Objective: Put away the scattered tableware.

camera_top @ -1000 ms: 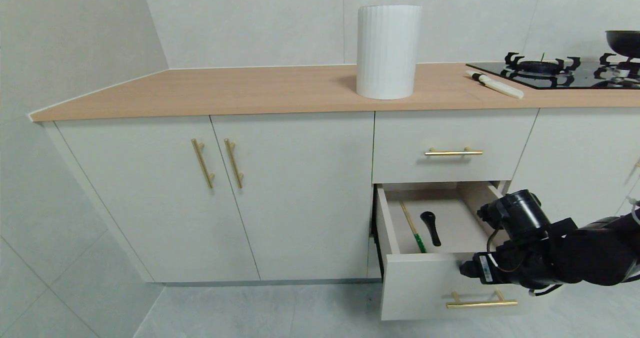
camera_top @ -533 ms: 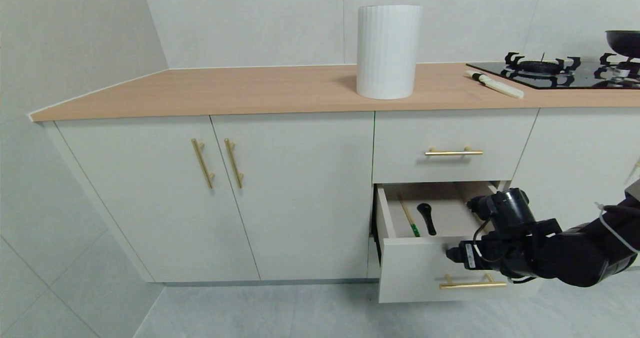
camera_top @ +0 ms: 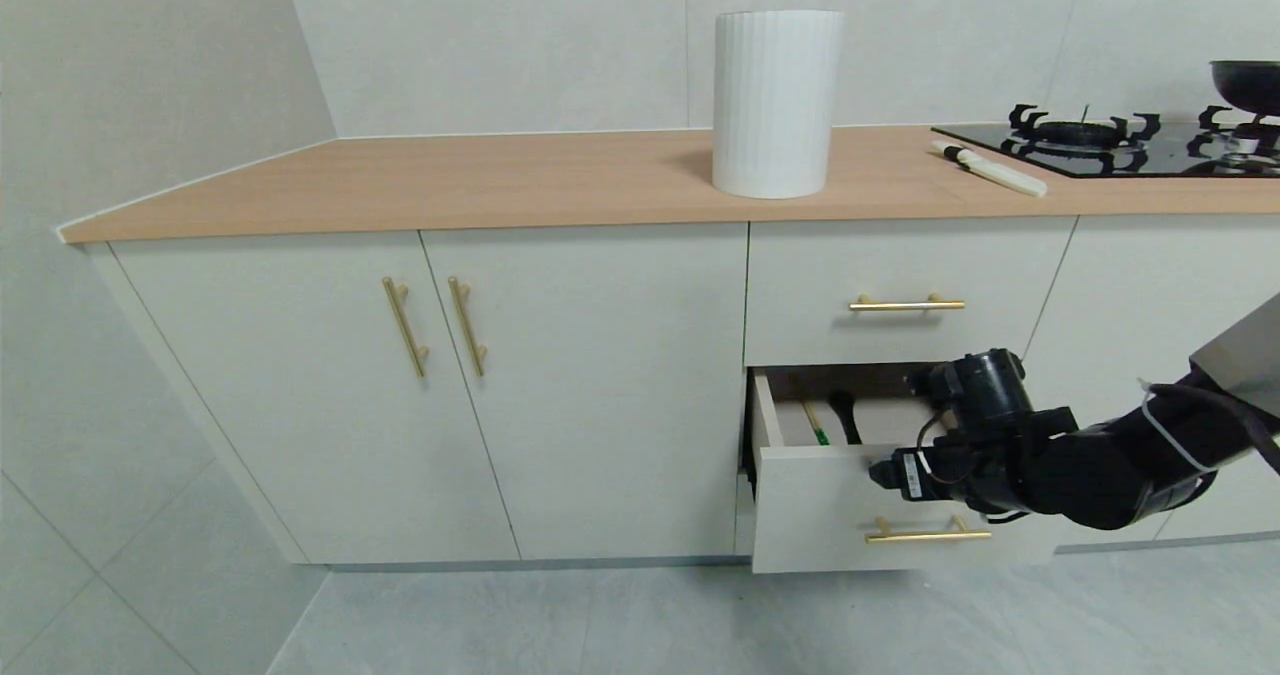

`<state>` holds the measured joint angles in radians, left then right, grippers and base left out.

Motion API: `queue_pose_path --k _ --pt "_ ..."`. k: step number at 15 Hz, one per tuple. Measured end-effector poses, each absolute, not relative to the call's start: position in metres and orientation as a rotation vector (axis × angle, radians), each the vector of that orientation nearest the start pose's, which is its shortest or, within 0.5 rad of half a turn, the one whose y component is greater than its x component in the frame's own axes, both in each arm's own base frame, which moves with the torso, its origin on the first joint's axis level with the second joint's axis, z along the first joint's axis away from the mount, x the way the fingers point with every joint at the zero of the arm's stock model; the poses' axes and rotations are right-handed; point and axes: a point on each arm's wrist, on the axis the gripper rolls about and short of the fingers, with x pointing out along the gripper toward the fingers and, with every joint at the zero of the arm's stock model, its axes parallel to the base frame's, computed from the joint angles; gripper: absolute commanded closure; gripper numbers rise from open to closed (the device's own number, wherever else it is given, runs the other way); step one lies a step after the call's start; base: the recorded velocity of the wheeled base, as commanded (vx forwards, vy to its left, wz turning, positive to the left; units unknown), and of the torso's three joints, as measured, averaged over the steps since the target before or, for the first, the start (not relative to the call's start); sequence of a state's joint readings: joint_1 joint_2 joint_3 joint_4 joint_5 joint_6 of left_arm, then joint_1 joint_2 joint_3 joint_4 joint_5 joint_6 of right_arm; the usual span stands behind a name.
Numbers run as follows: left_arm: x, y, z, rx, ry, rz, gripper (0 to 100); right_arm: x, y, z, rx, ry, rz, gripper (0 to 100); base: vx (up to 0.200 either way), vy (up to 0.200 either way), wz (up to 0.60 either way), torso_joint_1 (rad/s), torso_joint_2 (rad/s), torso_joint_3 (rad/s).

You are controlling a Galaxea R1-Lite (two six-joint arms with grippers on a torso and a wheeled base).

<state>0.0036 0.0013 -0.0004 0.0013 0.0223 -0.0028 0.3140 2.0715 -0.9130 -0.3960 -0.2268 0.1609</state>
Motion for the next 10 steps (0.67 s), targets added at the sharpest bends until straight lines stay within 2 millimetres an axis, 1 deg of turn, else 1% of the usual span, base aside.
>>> queue_pose_path --k 4,8,10 --pt "-0.023 0.000 0.075 -0.003 0.003 0.026 0 0.368 0.105 0.063 -0.063 0.692 0.021 0 0.000 0.000 0.00 0.000 0.00 0.000" --pt "-0.023 0.000 0.075 -0.003 0.003 0.026 0 0.391 0.106 0.053 -0.060 0.663 0.005 0 0.000 0.000 0.00 0.000 0.00 0.000" --pt "-0.023 0.000 0.075 -0.003 0.003 0.026 0 0.399 0.103 0.049 -0.047 0.623 -0.003 0 0.000 0.000 0.00 0.000 0.00 0.000"
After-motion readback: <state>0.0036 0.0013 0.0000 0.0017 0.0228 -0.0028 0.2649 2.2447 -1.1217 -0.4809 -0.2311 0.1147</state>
